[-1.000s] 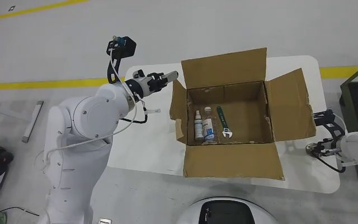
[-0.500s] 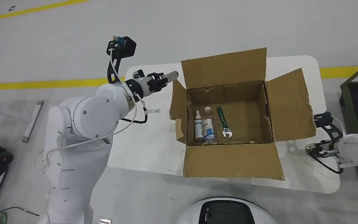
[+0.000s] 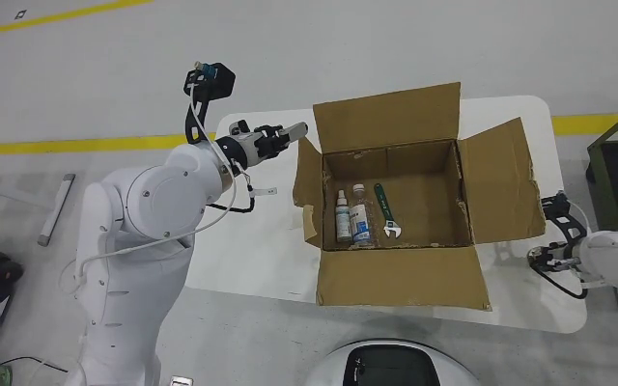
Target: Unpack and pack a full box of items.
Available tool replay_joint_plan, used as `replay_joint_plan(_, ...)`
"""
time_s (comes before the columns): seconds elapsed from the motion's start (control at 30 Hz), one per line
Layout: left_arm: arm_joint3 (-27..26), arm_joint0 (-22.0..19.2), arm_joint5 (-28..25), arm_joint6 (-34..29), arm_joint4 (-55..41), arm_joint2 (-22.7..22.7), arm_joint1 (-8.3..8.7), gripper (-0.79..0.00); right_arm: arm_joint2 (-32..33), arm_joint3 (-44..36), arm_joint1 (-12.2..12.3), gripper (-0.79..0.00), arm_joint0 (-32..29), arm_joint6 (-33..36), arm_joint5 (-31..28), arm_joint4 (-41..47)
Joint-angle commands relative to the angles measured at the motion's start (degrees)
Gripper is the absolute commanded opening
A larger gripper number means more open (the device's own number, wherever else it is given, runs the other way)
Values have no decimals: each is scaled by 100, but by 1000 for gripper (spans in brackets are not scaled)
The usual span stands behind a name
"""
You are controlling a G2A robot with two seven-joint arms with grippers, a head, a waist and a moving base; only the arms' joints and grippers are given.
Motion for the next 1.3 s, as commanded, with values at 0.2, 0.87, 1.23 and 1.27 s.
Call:
replay_joint_plan(0.2, 0, 0, 0, 0, 0, 0, 0, 0, -46, 71, 2, -785, 36, -47, 12, 19)
replay_joint_plan(0.87, 0, 0, 0, 0, 0, 0, 0, 0, 2620, -2303, 37, -785, 296, -689, 1230, 1974)
replay_joint_plan(1.23, 0, 0, 0, 0, 0, 0, 0, 0, 738, -2915, 203, -785, 1341, -835, 953, 2204)
replay_joint_plan(1.27, 0, 0, 0, 0, 0, 0, 0, 0, 336, -2915, 209, -785, 1478, -852, 1026, 2031)
